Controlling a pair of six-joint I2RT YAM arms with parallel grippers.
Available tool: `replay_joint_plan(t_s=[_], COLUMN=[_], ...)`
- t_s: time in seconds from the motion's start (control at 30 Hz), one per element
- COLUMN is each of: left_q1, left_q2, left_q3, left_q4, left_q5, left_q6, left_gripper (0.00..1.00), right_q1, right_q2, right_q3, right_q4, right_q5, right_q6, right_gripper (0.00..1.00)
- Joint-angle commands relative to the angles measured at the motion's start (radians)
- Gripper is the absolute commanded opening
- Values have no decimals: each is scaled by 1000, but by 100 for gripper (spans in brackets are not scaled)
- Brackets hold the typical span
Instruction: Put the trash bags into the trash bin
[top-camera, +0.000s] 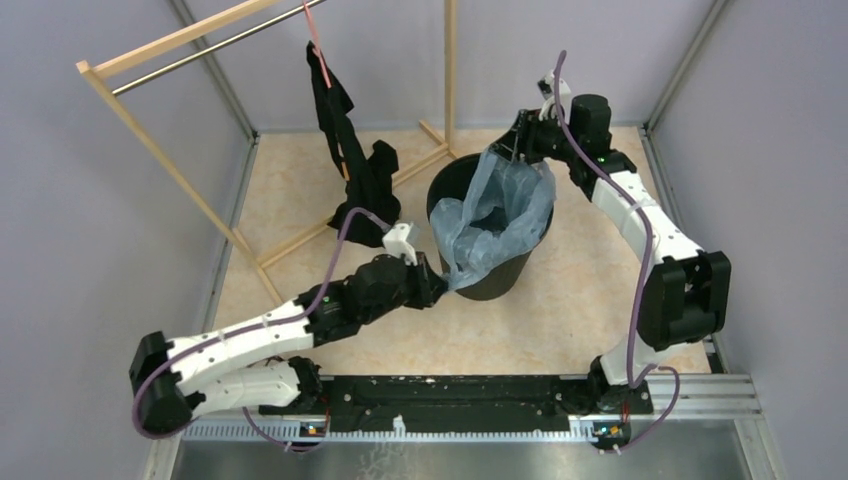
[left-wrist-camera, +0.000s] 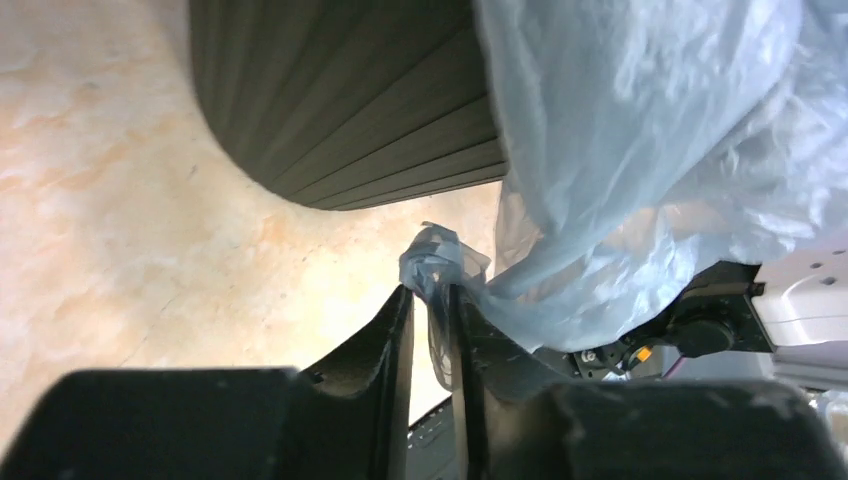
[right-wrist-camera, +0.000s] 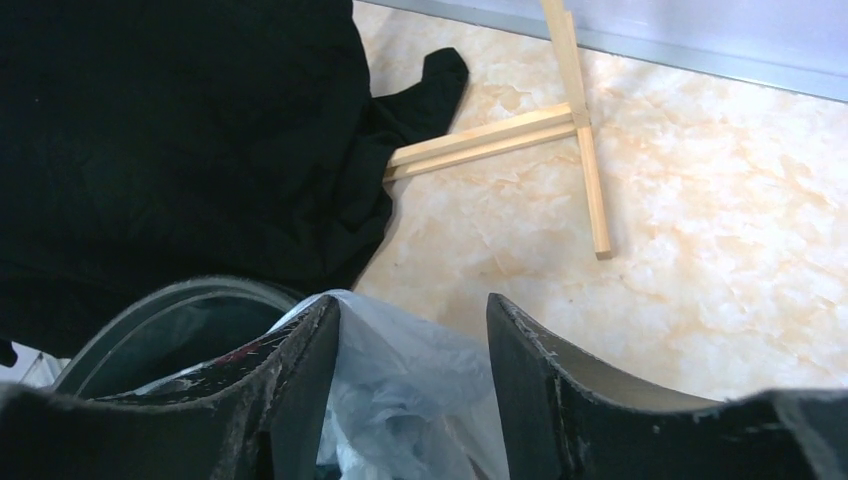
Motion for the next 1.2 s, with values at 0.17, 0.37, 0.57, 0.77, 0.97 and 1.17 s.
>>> replay_joint_plan(t_s=[0.17,0.37,0.57,0.77,0.97,1.17], left_q1=[-4,-3,-3,-3,-3,-1], left_q2=[-369,-269,63,326,434,451], left_q3=[7,226,572,765,819,838], left_q4=[-224,-214,-331,-418,-421,-414], left_q5=[-144,-74,-116,-313,-393,-453], left_q6=[103,285,463,617,667,669], left_gripper=[72,92,99,95,81,54], right_q1=[-4,-5,-5,-4,-5,-4], right_q2=[-125,-142,-230,-365,-530,-634], right_q3=[-20,13,5,-20,-118,-229], right_q4=[-44,-101,-172,-262,-278,-296], right_q5=[32,56,169,356,409,386], right_q6=[-39,-46,-71,-110,-101,-86], right_gripper=[63,67,76,87,89,84])
